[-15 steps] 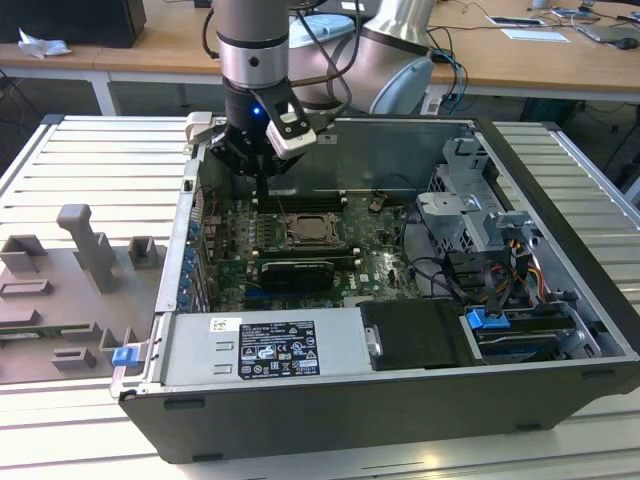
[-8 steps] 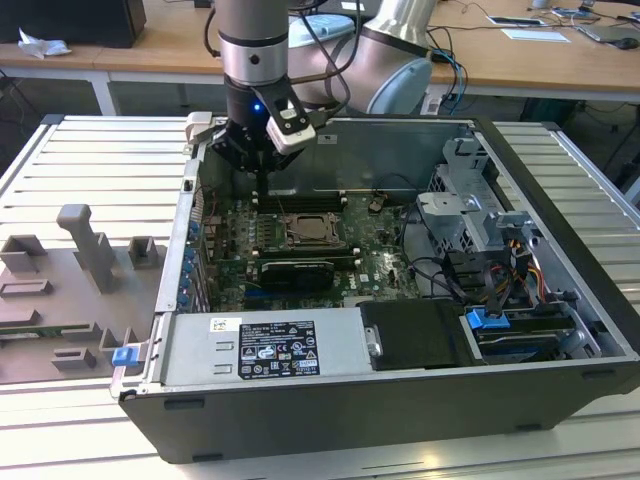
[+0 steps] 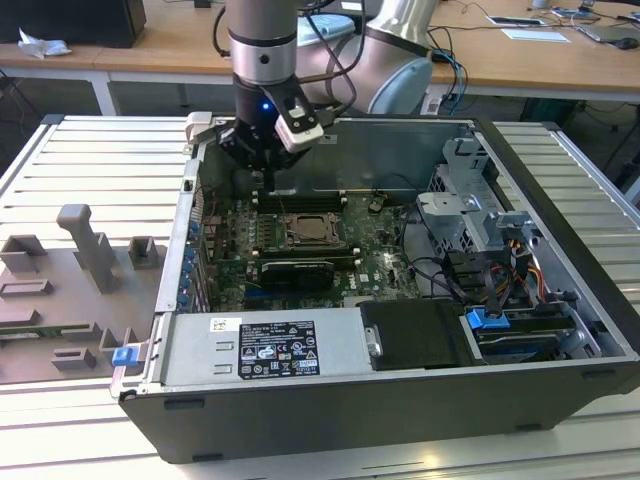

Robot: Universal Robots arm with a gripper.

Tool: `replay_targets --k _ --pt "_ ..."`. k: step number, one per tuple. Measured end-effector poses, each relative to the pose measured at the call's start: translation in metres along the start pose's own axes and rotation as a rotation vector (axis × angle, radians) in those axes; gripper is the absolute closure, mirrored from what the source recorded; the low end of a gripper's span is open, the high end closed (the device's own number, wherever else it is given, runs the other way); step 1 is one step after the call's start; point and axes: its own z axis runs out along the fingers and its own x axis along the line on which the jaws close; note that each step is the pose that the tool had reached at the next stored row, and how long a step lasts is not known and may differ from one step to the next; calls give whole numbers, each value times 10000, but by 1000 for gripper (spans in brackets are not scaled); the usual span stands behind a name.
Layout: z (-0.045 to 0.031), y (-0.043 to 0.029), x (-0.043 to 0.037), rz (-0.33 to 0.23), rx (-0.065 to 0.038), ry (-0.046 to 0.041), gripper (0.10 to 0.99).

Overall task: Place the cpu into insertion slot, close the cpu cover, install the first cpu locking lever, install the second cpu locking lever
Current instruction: 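Install the first cpu locking lever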

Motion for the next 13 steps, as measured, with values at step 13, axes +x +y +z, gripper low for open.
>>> replay_targets --k 13 --pt "186 -9 -456 -8 -253 1 980"
